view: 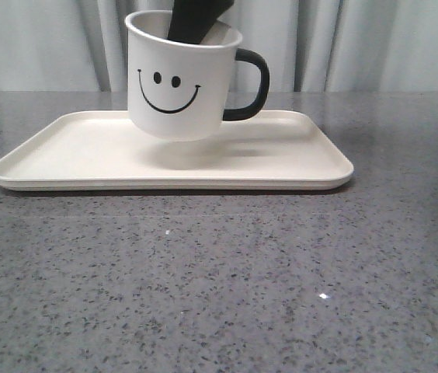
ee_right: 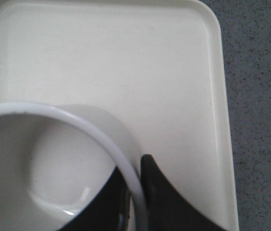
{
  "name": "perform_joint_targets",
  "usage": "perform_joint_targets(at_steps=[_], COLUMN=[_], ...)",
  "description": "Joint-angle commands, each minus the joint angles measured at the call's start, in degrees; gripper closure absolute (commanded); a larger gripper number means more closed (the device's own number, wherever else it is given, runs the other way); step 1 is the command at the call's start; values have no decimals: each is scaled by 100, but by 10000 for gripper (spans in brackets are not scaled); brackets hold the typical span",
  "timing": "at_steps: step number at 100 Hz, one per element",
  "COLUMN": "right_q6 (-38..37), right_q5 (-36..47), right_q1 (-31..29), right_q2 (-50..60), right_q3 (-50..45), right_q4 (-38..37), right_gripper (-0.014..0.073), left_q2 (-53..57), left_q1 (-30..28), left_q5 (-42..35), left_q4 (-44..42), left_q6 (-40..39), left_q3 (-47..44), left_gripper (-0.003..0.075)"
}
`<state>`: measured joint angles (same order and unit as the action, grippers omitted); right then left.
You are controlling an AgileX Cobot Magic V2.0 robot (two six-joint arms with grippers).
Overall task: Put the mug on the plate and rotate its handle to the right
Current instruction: 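Lower the turned mug back onto the tray with the right gripper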
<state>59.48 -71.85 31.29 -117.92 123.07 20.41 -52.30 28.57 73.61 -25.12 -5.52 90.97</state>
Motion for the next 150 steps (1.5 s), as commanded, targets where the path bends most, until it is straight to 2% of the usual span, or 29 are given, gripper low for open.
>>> perform_joint_targets(at_steps=[1, 77, 150], right_q6=[64, 64, 52], right_q5=[-471, -471, -468], right_q1=[1, 1, 1], right_q2=[316, 240, 220], right_q3=[84, -312, -312], right_q4=[222, 263, 263], right_gripper=[706, 706, 702], left_q2=[15, 15, 15], left_q1=[33, 33, 33], left_q5=[-130, -130, -130], left_q4=[-83, -83, -83], left_q6=[-74, -74, -74], left_q3=[101, 101, 101], left_gripper=[740, 740, 740])
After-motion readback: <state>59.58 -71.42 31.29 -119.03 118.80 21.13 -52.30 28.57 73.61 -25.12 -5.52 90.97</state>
